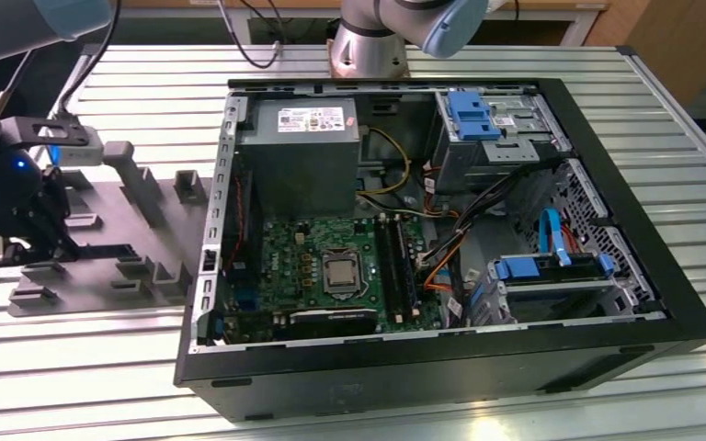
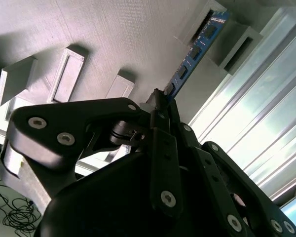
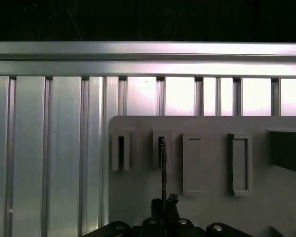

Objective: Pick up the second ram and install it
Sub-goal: 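Pick up the second ram and move it above second insertion slot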

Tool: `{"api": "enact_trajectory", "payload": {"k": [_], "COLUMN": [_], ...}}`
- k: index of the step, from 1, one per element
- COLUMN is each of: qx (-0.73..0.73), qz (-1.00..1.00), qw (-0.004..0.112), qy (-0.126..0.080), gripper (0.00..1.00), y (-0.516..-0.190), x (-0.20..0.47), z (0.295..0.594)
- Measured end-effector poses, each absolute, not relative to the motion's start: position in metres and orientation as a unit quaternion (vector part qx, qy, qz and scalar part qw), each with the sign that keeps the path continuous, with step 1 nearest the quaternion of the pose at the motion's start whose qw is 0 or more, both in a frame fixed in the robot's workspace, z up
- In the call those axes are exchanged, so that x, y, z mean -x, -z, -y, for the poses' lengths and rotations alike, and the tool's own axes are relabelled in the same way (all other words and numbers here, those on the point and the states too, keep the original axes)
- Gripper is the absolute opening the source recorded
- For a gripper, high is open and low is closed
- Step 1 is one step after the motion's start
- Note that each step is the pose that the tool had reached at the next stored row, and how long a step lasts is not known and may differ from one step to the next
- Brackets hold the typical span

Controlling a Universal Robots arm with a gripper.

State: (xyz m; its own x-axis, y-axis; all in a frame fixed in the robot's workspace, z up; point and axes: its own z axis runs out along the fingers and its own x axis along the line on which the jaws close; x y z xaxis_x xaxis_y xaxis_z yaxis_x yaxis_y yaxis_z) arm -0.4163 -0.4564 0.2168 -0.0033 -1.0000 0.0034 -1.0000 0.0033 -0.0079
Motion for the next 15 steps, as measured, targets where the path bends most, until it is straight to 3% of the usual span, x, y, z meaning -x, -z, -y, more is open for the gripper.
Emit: {"api": "enact_trajectory", "payload": {"k": [15], "qx": [0.706], "qz": [-0.708], "qw": [0.002], "qy": [0.004], "gripper": [0.14], "y": [-0.231], "x": [0.416], "z": [0.456]}}
